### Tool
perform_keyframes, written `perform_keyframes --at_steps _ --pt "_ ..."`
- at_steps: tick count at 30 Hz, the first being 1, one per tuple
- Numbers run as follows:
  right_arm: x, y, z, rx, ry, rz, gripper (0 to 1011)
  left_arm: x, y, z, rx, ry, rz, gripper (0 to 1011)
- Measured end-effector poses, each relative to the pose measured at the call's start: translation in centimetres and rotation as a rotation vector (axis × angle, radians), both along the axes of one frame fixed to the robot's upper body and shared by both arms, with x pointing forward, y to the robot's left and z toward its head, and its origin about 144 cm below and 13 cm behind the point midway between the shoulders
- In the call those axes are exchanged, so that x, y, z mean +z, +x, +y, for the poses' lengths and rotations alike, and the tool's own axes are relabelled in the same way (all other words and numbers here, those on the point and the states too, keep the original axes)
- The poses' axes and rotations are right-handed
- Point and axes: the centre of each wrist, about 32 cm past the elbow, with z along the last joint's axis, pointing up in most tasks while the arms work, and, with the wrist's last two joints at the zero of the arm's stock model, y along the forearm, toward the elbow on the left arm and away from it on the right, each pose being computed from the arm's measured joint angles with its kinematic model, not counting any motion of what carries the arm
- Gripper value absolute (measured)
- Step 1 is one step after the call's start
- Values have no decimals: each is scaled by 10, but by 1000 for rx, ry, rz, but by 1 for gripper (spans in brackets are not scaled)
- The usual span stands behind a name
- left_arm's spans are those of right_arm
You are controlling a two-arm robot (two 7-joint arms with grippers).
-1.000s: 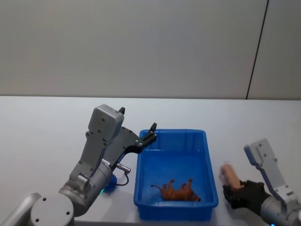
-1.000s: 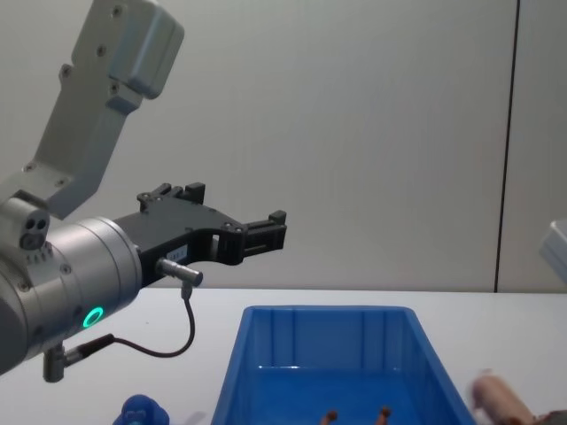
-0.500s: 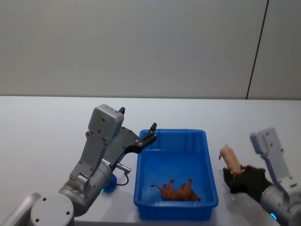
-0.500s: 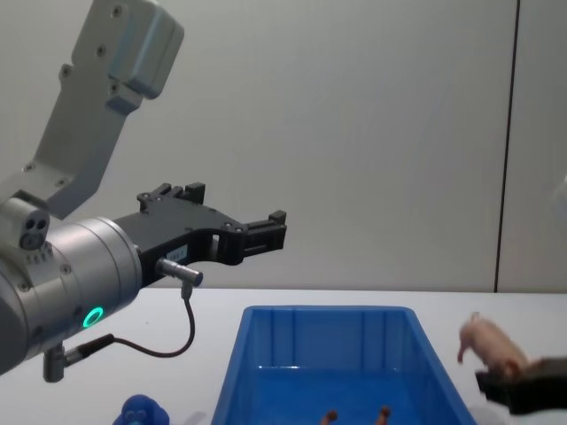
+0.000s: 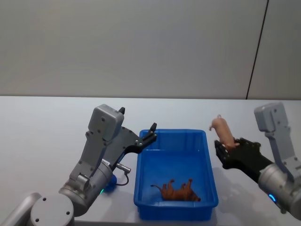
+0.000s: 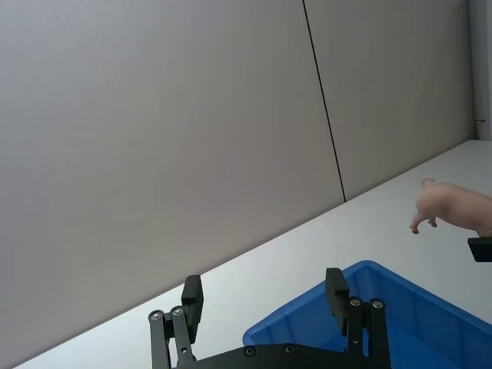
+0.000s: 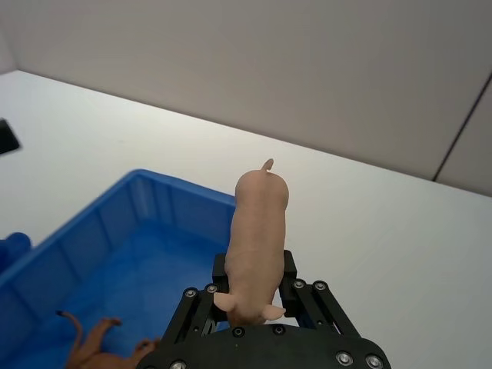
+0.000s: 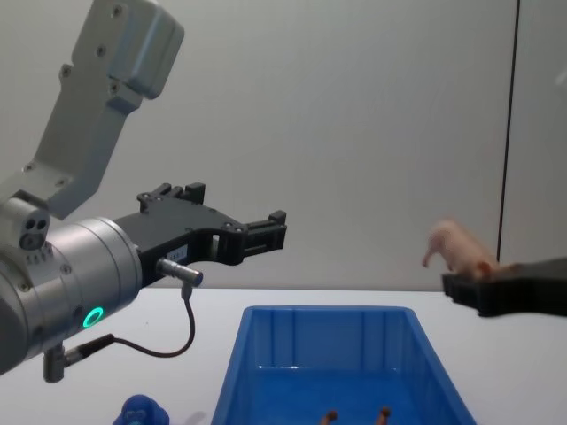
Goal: Pick up the two dolls from the table and place them into the box.
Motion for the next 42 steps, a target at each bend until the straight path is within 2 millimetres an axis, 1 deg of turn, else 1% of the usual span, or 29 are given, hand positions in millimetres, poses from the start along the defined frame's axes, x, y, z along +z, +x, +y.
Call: perform_keyframes --at_steps 6,11,15,16,23,25,26,27,30,31,33,34,42 --pt "10 1 10 56 2 2 343 0 0 0 0 0 0 1002" --pt "13 3 19 89 -12 19 344 0 0 0 0 0 0 1002" --pt "12 5 27 110 -29 39 430 0 0 0 0 0 0 1002" --pt "11 5 29 117 -34 47 491 0 0 0 0 0 0 1002" --pt "8 8 36 136 -51 59 691 0 0 0 0 0 0 1002" --pt "7 9 36 139 -53 57 770 0 0 0 0 0 0 1002" --pt "7 9 35 141 -53 56 827 0 0 0 0 0 0 1002" --pt "7 10 34 141 -54 54 827 0 0 0 0 0 0 1002" --pt "7 12 29 141 -54 48 898 0 0 0 0 0 0 1002" --pt "7 12 26 140 -54 47 943 0 0 0 0 0 0 1002" --pt "6 13 23 139 -55 46 971 0 0 0 0 0 0 1002" --pt "6 14 19 139 -54 44 1001 0 0 0 0 0 0 1002" --pt "2 20 -5 127 -63 46 1001 0 0 0 0 0 0 1002"
